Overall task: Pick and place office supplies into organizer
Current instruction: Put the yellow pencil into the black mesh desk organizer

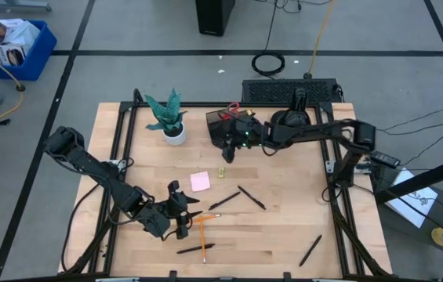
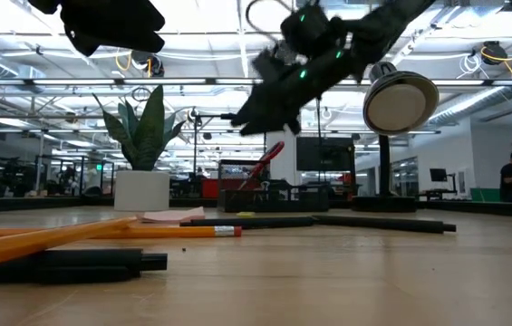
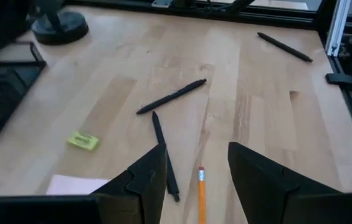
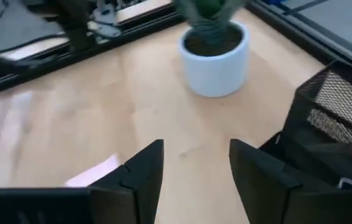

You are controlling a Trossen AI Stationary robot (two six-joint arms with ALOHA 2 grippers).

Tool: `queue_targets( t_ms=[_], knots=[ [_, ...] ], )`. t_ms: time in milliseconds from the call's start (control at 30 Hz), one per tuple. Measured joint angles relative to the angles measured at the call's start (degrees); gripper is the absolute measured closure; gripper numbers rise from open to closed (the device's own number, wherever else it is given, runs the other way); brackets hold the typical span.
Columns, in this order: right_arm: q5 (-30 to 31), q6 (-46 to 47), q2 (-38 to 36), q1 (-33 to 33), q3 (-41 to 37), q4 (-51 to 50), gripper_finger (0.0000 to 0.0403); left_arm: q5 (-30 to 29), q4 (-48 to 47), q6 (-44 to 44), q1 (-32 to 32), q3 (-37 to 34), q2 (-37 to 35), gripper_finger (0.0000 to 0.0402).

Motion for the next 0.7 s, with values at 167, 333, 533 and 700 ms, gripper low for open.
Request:
queue_targets(
  t_ms=[167, 333, 533, 700],
  knots=[
    [-0.23, -2.70, -6.69, 7.15, -3.18, -3.92, 0.0237, 6.62, -1.49, -1.67, 0.31, 0.00, 0.00, 0.0224],
    [-0.17, -5.01, -12.95, 15.16, -9.17, -2.97, 0.0237, 12.34, -3.76, 4.40, 0.25, 0.00, 0.00, 0.0224],
    [-0.03, -1.91, -17.07, 23.62, -20.03, 8.10, 0.0238, 11.63, -3.72, 4.51, 0.83, 0.00, 0.00, 0.0224],
    [0.08, 0.58, -18.39, 26.68, -28.49, 21.28, 0.0238, 8.21, -2.01, -16.95, 3.77, 0.00, -0.02, 0.0224]
  ],
)
